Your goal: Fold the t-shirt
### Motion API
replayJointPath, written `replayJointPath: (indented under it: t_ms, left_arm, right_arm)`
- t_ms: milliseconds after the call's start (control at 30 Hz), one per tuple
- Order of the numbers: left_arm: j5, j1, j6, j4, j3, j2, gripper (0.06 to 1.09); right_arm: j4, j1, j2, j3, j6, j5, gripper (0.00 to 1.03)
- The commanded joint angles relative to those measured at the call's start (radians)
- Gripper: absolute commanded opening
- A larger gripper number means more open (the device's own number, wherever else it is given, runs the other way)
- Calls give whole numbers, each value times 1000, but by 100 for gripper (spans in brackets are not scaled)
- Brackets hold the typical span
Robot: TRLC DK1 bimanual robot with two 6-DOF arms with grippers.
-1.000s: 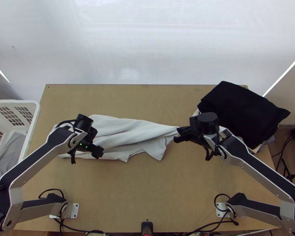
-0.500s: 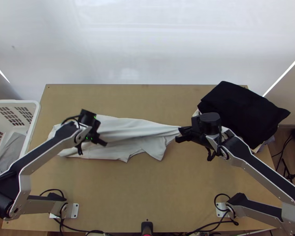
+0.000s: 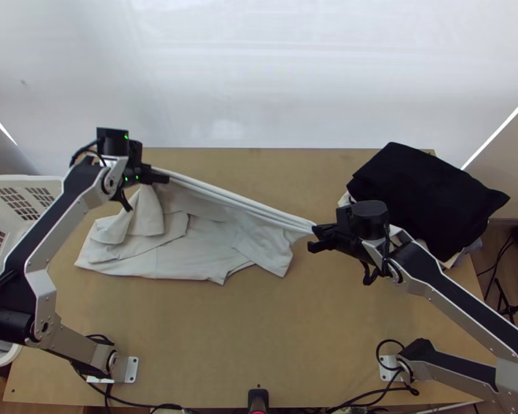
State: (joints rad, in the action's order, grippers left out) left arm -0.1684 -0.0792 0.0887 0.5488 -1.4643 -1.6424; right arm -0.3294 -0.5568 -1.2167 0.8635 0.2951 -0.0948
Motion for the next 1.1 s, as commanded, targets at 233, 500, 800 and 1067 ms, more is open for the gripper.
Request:
replayJointPath:
  t_ms: [233, 500, 800, 1067]
  left_arm:
    - [-10, 10, -32, 63, -88, -11, 9]
    - [-10, -62, -29, -24, -67, -94, 10]
    - [-8, -134, -46, 54, -311, -387, 104]
    - [-19, -70, 17, 178, -329, -295, 104]
  right_arm:
    - [-13, -3, 5, -20, 1, 6, 3]
    - [-13, -12, 13, -43, 1, 6, 3]
    - [-13, -18, 55, -95, 1, 6, 3]
    - [-10, -18, 63, -103, 3, 6, 3]
